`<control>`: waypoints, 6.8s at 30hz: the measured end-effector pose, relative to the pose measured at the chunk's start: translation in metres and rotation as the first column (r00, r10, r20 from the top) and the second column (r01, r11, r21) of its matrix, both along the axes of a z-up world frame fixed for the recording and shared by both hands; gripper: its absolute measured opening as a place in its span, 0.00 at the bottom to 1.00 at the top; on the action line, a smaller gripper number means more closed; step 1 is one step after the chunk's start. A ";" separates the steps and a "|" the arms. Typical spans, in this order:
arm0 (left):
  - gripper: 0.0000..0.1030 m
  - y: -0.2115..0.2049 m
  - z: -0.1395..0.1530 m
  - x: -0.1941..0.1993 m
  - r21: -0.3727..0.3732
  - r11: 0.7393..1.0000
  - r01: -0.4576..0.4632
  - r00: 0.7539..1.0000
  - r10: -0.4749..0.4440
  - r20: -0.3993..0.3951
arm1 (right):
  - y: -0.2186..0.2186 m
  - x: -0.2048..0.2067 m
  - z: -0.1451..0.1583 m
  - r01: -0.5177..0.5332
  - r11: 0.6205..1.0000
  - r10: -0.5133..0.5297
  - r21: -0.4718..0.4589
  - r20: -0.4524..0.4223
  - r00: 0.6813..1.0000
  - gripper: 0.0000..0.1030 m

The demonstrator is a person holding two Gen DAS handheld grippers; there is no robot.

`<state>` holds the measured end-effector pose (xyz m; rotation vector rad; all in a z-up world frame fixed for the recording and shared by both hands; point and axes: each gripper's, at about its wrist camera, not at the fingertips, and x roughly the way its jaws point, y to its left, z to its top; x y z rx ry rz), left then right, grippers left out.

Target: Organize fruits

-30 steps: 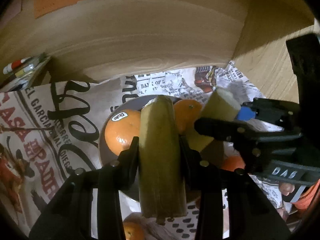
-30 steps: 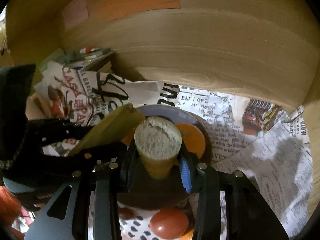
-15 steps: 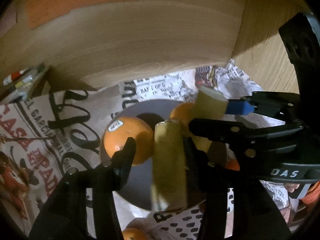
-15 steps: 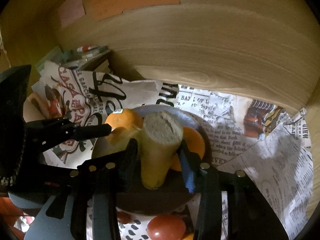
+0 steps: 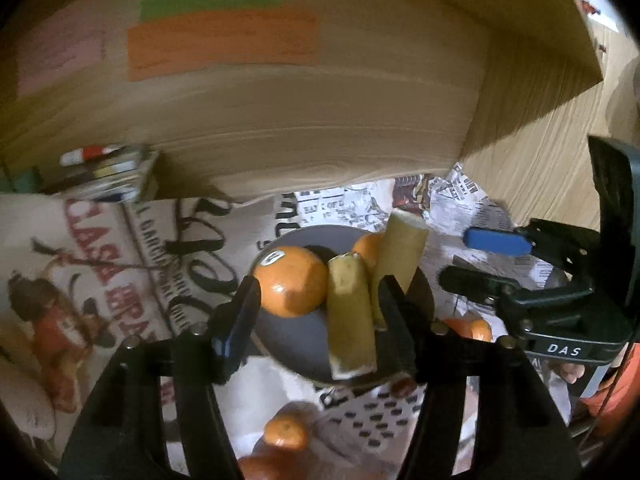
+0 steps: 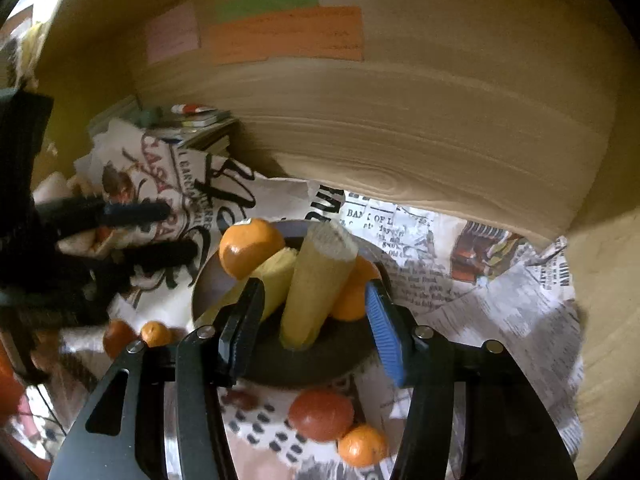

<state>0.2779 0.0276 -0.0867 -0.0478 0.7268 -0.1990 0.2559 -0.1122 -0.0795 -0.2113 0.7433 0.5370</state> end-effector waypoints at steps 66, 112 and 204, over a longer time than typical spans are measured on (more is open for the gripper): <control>0.49 0.027 -0.039 -0.032 -0.049 0.999 -0.003 0.994 -0.002 -0.107 | -0.022 -0.015 -0.026 0.057 0.998 -0.057 -0.006 -0.068 0.996 0.37; 0.70 0.031 -0.039 -0.036 0.023 0.999 -0.040 0.994 0.042 -0.099 | -0.047 -0.026 -0.020 0.112 0.992 -0.108 0.055 -0.068 0.992 0.52; 0.69 0.027 -0.023 -0.032 0.040 0.998 -0.045 0.999 0.045 -0.009 | 0.004 -0.038 -0.064 -0.027 0.999 0.034 0.033 -0.212 0.977 0.43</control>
